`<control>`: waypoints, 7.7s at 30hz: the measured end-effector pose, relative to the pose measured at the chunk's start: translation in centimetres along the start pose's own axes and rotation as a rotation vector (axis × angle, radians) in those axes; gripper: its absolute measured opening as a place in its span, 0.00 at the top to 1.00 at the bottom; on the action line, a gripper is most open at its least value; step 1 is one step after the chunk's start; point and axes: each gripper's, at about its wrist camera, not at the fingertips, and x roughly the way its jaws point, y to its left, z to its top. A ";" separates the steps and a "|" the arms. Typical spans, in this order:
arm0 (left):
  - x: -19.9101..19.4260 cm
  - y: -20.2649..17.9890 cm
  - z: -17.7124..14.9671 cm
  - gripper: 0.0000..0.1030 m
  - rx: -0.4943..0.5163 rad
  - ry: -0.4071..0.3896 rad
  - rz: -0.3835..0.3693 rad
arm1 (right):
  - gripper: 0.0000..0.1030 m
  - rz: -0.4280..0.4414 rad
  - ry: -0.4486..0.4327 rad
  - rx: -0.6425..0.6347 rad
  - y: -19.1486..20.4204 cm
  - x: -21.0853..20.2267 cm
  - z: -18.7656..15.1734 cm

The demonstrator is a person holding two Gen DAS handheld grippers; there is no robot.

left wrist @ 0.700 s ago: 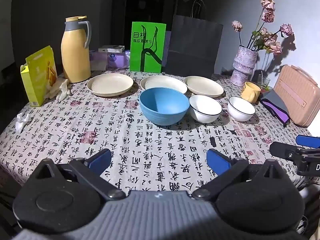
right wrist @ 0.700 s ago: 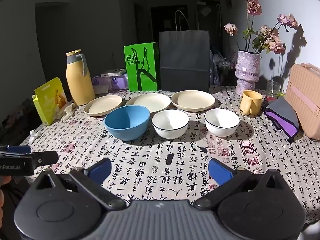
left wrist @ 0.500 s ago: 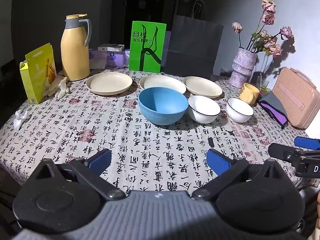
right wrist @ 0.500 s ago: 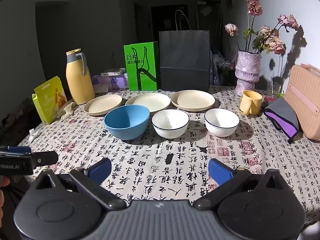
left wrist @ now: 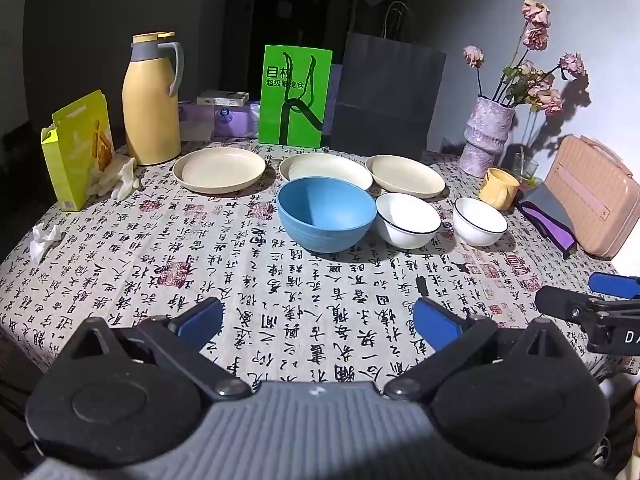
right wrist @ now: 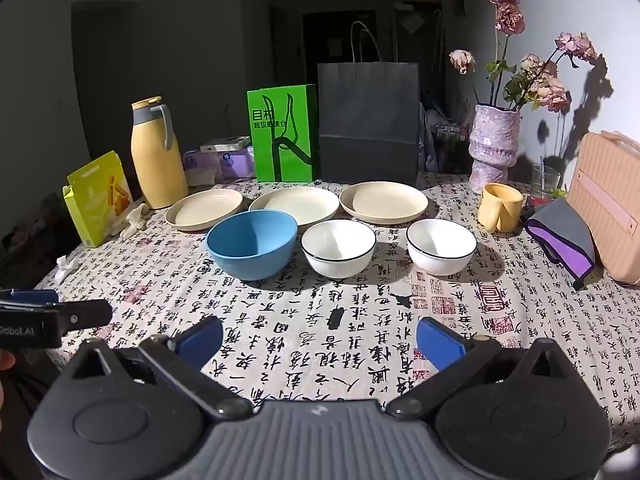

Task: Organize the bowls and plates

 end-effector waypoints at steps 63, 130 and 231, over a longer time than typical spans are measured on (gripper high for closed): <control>-0.5 0.1 0.2 0.00 -0.012 -0.008 -0.003 | 0.00 -0.002 0.000 -0.009 -0.2 -0.2 0.3; 9.7 8.1 11.7 0.00 -0.117 -0.023 -0.044 | 0.00 0.058 0.063 -0.031 3.1 14.6 11.2; 38.5 29.3 15.2 0.55 -0.570 0.100 0.117 | 0.79 -0.082 0.285 0.143 19.6 51.3 18.7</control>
